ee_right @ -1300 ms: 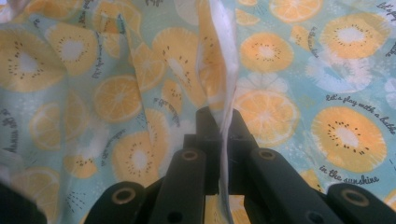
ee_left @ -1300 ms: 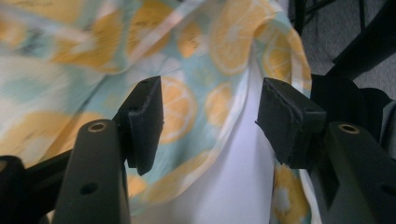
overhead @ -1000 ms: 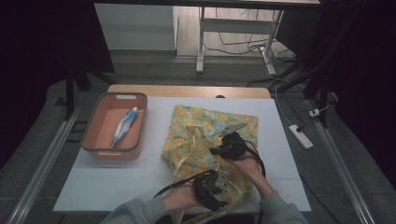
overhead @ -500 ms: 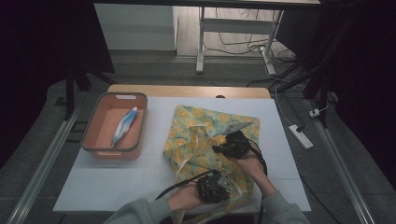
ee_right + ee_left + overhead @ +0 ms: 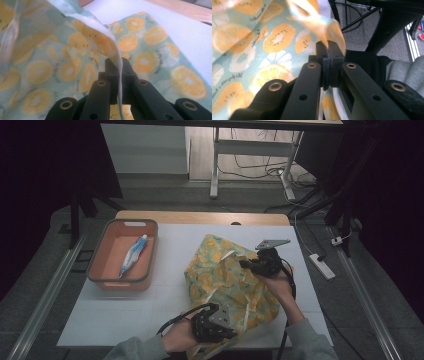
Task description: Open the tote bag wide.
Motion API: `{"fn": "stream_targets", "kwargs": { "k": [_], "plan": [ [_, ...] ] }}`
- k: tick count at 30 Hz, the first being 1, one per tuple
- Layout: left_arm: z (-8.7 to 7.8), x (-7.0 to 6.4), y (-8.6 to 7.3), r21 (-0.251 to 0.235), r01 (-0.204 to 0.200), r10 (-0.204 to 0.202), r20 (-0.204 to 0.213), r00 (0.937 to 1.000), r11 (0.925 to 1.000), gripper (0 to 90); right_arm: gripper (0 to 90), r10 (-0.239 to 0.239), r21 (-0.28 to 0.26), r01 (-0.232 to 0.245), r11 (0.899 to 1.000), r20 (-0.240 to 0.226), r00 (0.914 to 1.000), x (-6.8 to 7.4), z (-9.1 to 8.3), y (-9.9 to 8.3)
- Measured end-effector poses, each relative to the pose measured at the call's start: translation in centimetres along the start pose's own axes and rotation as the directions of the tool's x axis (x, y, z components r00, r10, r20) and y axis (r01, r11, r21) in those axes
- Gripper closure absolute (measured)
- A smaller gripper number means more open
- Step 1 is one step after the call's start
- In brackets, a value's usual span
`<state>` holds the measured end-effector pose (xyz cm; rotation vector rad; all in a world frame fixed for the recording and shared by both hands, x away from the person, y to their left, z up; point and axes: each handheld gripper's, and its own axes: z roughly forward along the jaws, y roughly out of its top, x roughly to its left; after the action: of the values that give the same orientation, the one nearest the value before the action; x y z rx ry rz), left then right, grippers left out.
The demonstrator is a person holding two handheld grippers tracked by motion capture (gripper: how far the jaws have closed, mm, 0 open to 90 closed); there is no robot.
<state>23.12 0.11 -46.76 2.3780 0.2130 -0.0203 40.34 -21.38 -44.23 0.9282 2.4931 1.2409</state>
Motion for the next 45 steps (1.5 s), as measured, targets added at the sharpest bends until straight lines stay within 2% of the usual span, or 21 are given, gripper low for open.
{"fn": "stream_targets", "kwargs": {
  "k": [2,5,10,12,13,14,15,17,18,20,22,23,24,26,29,30,32,35,38,41,45],
  "plan": [
    [-0.3,-0.3,-0.2,0.005,-0.005,0.005,0.003,1.0,1.0,88.1,87.4,0.036,-0.004,-0.036,0.999,0.041,0.9985,-1.1,0.2,-0.2],
    [-0.6,-0.8,-0.6,0.009,-0.006,0.006,0.004,1.0,0.9999,88.1,87.4,0.071,-0.01,-0.071,0.997,0.062,0.9955,-2.1,0.7,-0.3],
    [-0.8,-0.9,-1.5,0.022,0.004,-0.004,-0.001,1.0,0.9997,87.5,87.4,0.081,0.026,-0.083,0.996,0.068,0.9944,-2.6,2.2,-0.7],
    [-0.7,-0.7,-1.9,0.017,0.015,-0.014,-0.009,0.9999,0.9998,76.8,87.4,0.076,0.038,-0.078,0.996,0.059,0.9954,-2.5,2.8,-0.9],
    [-0.8,-0.6,-2.0,0.013,0.021,-0.021,-0.024,0.9995,0.9997,76.8,87.4,0.076,0.038,-0.078,0.996,0.059,0.9954,-2.5,2.8,-0.9],
    [-0.9,-0.4,-2.1,0.003,0.031,-0.03,-0.044,0.9986,0.9995,67.1,87.4,0.079,0.043,-0.081,0.996,0.052,0.9955,-2.4,2.9,-0.9],
    [-1.3,-0.3,-2.1,-0.015,0.04,-0.041,-0.064,0.9971,0.9991,55.0,87.4,0.075,0.039,-0.077,0.996,0.04,0.9963,-2.2,2.9,-0.8],
    [-2.3,0.0,-2.0,-0.07,0.06,-0.067,-0.115,0.9911,0.9957,50.6,87.4,0.072,0.035,-0.073,0.997,0.038,0.9967,-2.1,2.7,-0.8],
    [-2.7,0.2,-1.9,-0.089,0.058,-0.071,-0.154,0.9855,0.9944,46.2,87.4,0.071,0.03,-0.072,0.997,0.036,0.9968,-1.9,2.6,-0.7],
    [-3.3,0.7,-1.6,-0.103,0.071,-0.095,-0.257,0.9616,0.9922,40.2,87.4,0.068,0.021,-0.068,0.997,0.029,0.9973,-1.7,2.3,-0.6],
    [-3.3,2.0,-1.4,-0.11,0.123,-0.151,-0.307,0.9396,0.9864,32.2,87.4,0.065,0.014,-0.066,0.998,0.023,0.9976,-1.6,2.1,-0.5],
    [-3.1,2.7,-1.4,-0.102,0.141,-0.168,-0.34,0.9253,0.9847,31.1,87.3,0.068,0.012,-0.069,0.998,0.019,0.9975,-1.5,2.0,-0.5],
    [-2.8,3.3,-1.5,-0.091,0.161,-0.184,-0.368,0.9116,0.9827,31.1,87.3,0.068,0.012,-0.069,0.998,0.019,0.9975,-1.5,2.0,-0.5],
    [-1.9,4.4,-1.6,-0.056,0.187,-0.193,-0.412,0.8905,0.9808,29.6,87.3,0.069,0.01,-0.069,0.998,0.015,0.9975,-1.4,2.0,-0.5],
    [-0.8,5.3,-2.0,-0.005,0.205,-0.185,-0.456,0.8707,0.9788,29.9,87.3,0.069,0.009,-0.069,0.998,0.012,0.9975,-1.4,1.9,-0.6],
    [-0.6,5.5,-2.2,0.007,0.208,-0.181,-0.463,0.8676,0.9782,31.1,87.3,0.067,0.008,-0.067,0.998,0.01,0.9977,-1.5,1.8,-0.6],
    [0.0,5.9,-2.7,0.028,0.224,-0.188,-0.45,0.8732,0.9743,33.6,87.3,0.07,0.005,-0.07,0.998,0.007,0.9975,-1.6,1.7,-0.6],
    [0.6,6.6,-3.4,0.054,0.243,-0.198,-0.425,0.8831,0.9685,44.0,87.3,0.08,0.006,-0.08,0.997,0.005,0.9968,-1.7,1.7,-0.7],
    [0.5,7.0,-3.9,0.06,0.247,-0.204,-0.397,0.895,0.9671,68.4,87.3,0.079,0.008,-0.079,0.997,0.004,0.9969,-1.7,1.6,-0.8],
    [-0.3,7.2,-4.1,0.038,0.245,-0.211,-0.389,0.8968,0.9689,84.6,87.3,0.079,0.012,-0.079,0.997,0.002,0.9968,-1.7,1.5,-0.9],
    [-2.0,7.8,-4.8,-0.014,0.274,-0.26,-0.368,0.8926,0.9616,87.9,87.3,0.081,0.013,-0.081,0.997,-0.005,0.9967,-1.7,1.0,-0.9]
  ]
}}
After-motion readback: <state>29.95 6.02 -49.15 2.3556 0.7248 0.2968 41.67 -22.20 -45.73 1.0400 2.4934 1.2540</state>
